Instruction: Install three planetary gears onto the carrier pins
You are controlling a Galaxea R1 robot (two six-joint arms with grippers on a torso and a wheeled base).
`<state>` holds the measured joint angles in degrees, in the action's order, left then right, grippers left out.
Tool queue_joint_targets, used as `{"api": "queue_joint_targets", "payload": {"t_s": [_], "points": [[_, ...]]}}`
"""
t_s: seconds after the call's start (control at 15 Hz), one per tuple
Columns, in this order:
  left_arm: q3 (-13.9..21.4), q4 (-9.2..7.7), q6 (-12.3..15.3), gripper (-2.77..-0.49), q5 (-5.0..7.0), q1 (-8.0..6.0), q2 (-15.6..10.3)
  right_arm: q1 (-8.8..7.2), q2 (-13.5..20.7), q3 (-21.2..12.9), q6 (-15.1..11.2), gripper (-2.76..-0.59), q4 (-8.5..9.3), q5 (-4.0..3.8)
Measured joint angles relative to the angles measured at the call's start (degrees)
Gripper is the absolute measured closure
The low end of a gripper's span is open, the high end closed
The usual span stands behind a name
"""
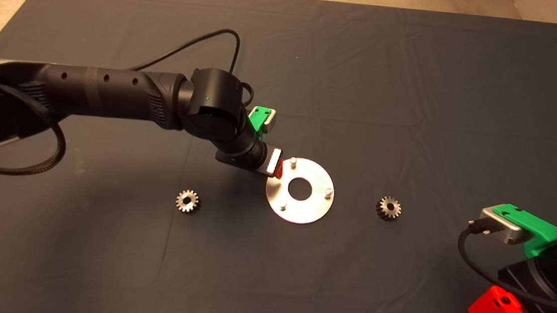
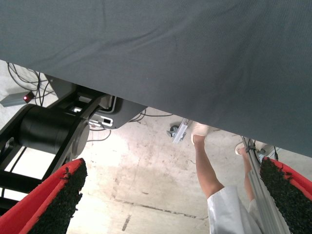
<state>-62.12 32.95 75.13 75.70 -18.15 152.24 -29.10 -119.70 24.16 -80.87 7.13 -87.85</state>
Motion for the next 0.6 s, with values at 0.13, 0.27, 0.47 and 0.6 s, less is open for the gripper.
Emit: {"api": "queue_joint_targets", "payload": {"t_s": [0.13, 0.27, 0.47, 0.6], "points": [[0.00, 1.20, -0.27, -2.19, 1.95, -0.14, 0.00, 0.00, 0.00, 0.00, 0.00, -2.65, 0.00, -0.02], [0.00, 1.33, -0.66, -2.19, 2.12, -0.14, 0.02, 0.00, 0.00, 0.00, 0.00, -2.65, 0.02, 0.00], [0.00, 2.63, -1.82, -2.19, 2.39, -0.14, 0.33, 0.00, 0.00, 0.00, 0.02, -2.65, 0.02, -0.02], [0.00, 3.14, -2.36, -2.19, 2.34, -0.13, 0.66, 0.00, 0.00, 0.00, 0.00, -2.65, 0.00, -0.02]]}}
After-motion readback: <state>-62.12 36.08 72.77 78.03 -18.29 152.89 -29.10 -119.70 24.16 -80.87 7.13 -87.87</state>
